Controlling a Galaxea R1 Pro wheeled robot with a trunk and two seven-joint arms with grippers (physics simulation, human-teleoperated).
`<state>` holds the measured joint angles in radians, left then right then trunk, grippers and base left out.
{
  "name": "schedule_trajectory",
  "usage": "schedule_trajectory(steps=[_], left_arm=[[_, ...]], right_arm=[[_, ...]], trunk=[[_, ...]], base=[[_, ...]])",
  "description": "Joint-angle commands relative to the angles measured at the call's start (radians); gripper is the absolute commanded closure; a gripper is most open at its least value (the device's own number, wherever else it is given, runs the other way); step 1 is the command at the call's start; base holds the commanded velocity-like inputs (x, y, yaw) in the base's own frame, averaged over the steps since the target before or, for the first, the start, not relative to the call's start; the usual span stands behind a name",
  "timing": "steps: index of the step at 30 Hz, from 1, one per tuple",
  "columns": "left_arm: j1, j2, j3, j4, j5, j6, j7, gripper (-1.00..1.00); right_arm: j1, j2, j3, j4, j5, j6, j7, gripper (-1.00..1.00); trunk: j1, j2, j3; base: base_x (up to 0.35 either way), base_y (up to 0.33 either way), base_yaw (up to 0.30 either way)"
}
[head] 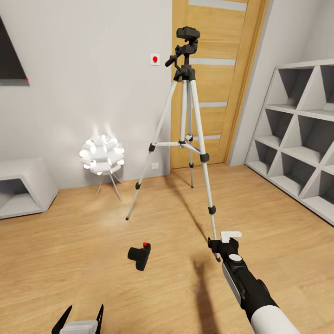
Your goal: Attach the digital camera to the camera tripod in the bedroom.
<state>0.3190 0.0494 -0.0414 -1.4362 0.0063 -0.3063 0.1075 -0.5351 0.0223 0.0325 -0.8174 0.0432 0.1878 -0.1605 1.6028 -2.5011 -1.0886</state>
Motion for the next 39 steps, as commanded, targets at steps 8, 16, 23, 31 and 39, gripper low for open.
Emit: schedule_trajectory(steps=[8,16,23,31,39], left_arm=[[-0.001,-0.025,0.005,-0.034,-0.005,0.038,0.009,-1.0],[-0.061,-0.045,0.007,-0.109,-0.009,0.45,0.008,-1.0],[-0.475,-0.049,0.006,-0.015,-0.002,0.906,0.0,-1.0],[-0.964,-0.109,0.006,0.498,-0.006,1.037,0.002,-1.0],[-1.25,-0.146,0.006,0.948,-0.007,0.904,0.007,-1.0]], right_arm=[[0.0,0.001,0.003,-0.003,0.003,0.005,-0.002,-1.0],[0.0,0.002,0.003,-0.011,0.003,0.003,0.002,-1.0],[0.0,0.003,0.003,-0.014,0.003,0.002,0.002,-1.0],[0.0,0.006,0.003,-0.015,0.003,-0.019,0.003,-1.0],[0.0,0.007,0.003,-0.019,0.003,-0.042,0.022,-1.0]], trunk=[[0.0,0.0,-0.001],[0.0,0.0,-0.001],[0.0,0.0,-0.001],[0.0,0.0,-0.001],[0.0,0.0,-0.001]], base=[[0.0,0.0,0.0],[0.0,0.0,0.0],[0.0,0.0,0.0],[0.0,0.0,0.0],[0.0,0.0,0.0]])
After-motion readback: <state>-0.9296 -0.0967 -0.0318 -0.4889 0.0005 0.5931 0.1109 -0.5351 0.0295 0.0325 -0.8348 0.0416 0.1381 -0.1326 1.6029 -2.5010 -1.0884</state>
